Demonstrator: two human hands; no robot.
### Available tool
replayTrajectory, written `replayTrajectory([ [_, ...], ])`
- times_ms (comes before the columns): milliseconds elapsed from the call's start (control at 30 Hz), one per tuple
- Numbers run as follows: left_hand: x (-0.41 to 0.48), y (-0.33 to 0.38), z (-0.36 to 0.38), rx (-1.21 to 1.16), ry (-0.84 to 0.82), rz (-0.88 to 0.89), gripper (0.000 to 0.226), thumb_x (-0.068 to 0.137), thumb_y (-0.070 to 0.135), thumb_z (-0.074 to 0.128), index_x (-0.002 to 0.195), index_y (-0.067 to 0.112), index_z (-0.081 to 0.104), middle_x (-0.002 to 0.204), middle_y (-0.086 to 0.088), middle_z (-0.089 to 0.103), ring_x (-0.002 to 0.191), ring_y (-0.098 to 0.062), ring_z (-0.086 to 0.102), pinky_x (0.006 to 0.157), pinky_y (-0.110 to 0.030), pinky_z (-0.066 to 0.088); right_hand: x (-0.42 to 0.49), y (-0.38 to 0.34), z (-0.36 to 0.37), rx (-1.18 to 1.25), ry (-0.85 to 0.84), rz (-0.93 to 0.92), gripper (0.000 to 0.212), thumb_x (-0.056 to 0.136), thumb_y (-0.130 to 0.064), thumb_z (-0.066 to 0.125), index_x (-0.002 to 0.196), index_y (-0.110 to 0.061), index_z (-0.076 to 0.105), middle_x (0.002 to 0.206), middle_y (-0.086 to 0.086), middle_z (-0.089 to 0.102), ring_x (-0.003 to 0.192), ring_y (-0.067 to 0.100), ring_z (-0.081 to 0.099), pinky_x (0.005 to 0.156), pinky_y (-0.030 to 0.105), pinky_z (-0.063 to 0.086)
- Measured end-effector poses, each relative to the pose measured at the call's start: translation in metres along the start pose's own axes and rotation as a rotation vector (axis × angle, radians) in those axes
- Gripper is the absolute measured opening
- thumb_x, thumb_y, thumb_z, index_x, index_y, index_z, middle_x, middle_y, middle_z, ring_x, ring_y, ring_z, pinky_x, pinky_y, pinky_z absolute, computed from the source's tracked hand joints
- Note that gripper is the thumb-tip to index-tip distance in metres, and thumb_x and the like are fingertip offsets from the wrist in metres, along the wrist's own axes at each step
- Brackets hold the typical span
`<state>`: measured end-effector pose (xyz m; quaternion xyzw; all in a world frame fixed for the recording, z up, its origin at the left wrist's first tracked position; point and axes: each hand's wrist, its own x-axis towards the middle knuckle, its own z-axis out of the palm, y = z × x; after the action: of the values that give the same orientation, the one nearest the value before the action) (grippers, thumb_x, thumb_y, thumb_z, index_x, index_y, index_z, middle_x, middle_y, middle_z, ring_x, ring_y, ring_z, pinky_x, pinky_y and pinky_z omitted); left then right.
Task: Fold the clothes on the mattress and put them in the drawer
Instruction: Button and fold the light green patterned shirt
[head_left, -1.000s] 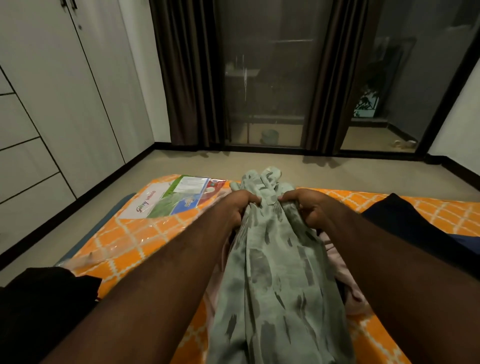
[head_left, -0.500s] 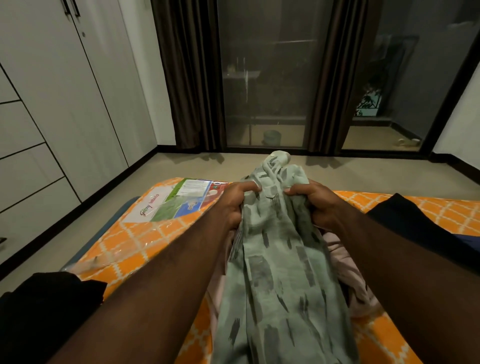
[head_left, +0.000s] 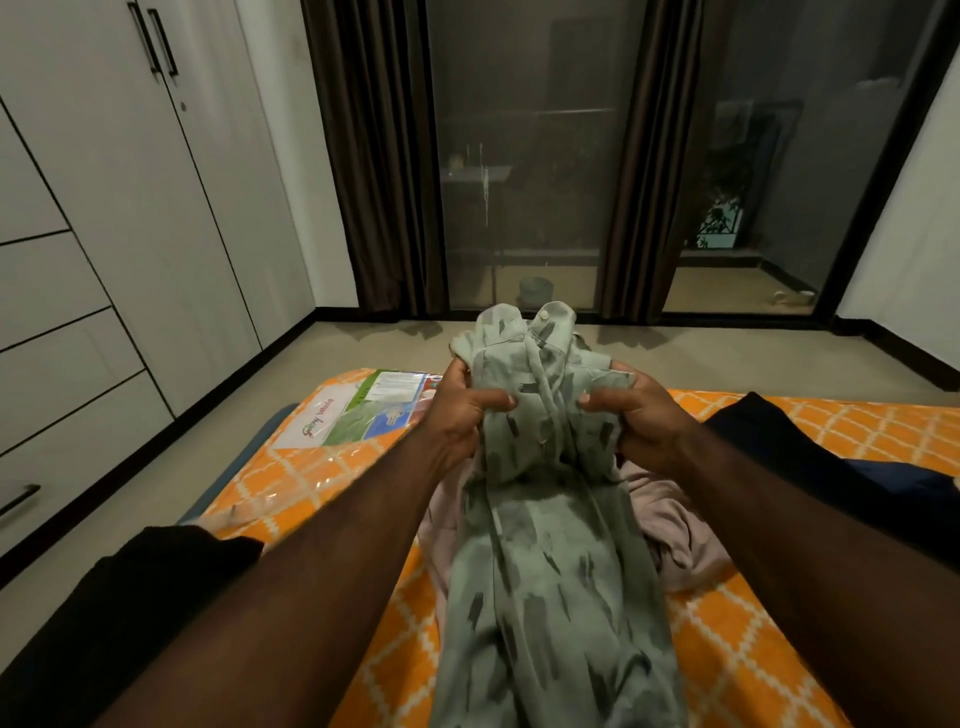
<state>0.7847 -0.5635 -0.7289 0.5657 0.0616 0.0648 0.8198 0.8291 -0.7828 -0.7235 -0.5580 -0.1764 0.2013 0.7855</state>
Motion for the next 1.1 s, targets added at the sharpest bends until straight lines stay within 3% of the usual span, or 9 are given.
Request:
replayTrajectory([
  [200,-0.04,-0.021,-0.014,-0.004,-0.112,-0.075,0.106,0.063,-0.027,0.071,0.144,0.033,0.035,0.137,-0.016,0.057,0.124,-0.041,0.058,0.092,-0.065,0.053,-0.046,0.019,0.001,-0.141,0.0,-0.023,0.05,0.083,0.018,0.058,0.125,-0.008,0.066,0.12,0.021,0.071,0.114,0.042,0.067,0.094,0.052,0.056],
  [367,-0.066,-0.03,-0.019,0.123,-0.162,-0.045,0.105,0.063,-0.02,0.07,0.149,0.027,0.032,0.135,-0.014,0.061,0.122,-0.034,0.062,0.096,-0.054,0.055,-0.071,0.034,0.004,-0.232,0.011,-0.001,0.045,0.081,0.022,0.061,0.121,0.002,0.066,0.115,0.024,0.072,0.112,0.045,0.067,0.097,0.054,0.056],
  [500,-0.077,-0.041,-0.017,0.294,-0.084,0.121,0.101,0.064,-0.007,0.077,0.15,0.021,0.032,0.134,-0.008,0.062,0.123,-0.026,0.062,0.099,-0.052,0.054,-0.08,0.042,0.013,-0.207,0.05,-0.024,0.054,0.079,0.025,0.06,0.125,-0.005,0.065,0.115,0.021,0.073,0.11,0.042,0.068,0.097,0.055,0.056],
  [633,-0.088,-0.057,-0.026,0.305,-0.082,0.167,0.104,0.071,-0.016,0.077,0.152,0.025,0.026,0.134,-0.006,0.062,0.12,-0.021,0.064,0.093,-0.047,0.058,-0.079,0.048,0.019,-0.107,0.025,-0.037,0.07,0.08,0.015,0.07,0.142,-0.014,0.053,0.128,0.019,0.068,0.117,0.042,0.066,0.099,0.062,0.052],
  [733,-0.094,-0.059,-0.03,0.285,-0.081,0.175,0.113,0.065,-0.016,0.074,0.156,0.028,0.021,0.14,-0.008,0.058,0.123,-0.022,0.062,0.094,-0.046,0.057,-0.081,0.045,0.02,-0.077,0.004,-0.017,0.066,0.082,0.015,0.068,0.139,-0.016,0.057,0.13,0.017,0.068,0.12,0.042,0.064,0.102,0.062,0.05],
  [833,-0.095,-0.051,-0.028,0.141,-0.052,0.159,0.081,0.072,-0.012,0.066,0.146,0.015,0.044,0.134,-0.016,0.062,0.124,-0.034,0.061,0.093,-0.048,0.057,-0.085,0.042,0.018,-0.119,0.029,-0.04,0.04,0.085,0.017,0.06,0.116,-0.004,0.073,0.119,0.024,0.071,0.115,0.046,0.065,0.098,0.062,0.053],
  [933,-0.105,-0.05,-0.036,0.153,-0.07,0.189,0.051,0.091,0.018,0.072,0.136,0.002,0.054,0.129,-0.021,0.064,0.123,-0.04,0.059,0.101,-0.057,0.05,-0.091,0.043,0.007,-0.218,0.053,-0.051,0.037,0.095,0.014,0.052,0.119,-0.007,0.071,0.118,0.013,0.074,0.111,0.031,0.07,0.085,0.037,0.061],
  [1000,-0.118,-0.056,-0.042,0.231,-0.091,0.149,0.049,0.086,0.012,0.075,0.13,0.008,0.055,0.118,-0.008,0.072,0.114,-0.028,0.065,0.093,-0.046,0.056,-0.097,0.047,-0.004,-0.265,0.04,-0.028,0.04,0.099,0.013,0.048,0.129,-0.009,0.063,0.126,0.011,0.071,0.114,0.025,0.07,0.087,0.031,0.059],
  [1100,-0.13,-0.065,-0.041,0.343,-0.129,0.16,0.033,0.097,-0.004,0.056,0.121,0.019,0.058,0.106,0.009,0.076,0.101,-0.01,0.07,0.082,-0.027,0.056,-0.105,0.054,-0.012,-0.365,-0.027,0.056,0.042,0.101,0.009,0.048,0.136,-0.012,0.058,0.132,0.007,0.069,0.12,0.021,0.067,0.093,0.029,0.056],
])
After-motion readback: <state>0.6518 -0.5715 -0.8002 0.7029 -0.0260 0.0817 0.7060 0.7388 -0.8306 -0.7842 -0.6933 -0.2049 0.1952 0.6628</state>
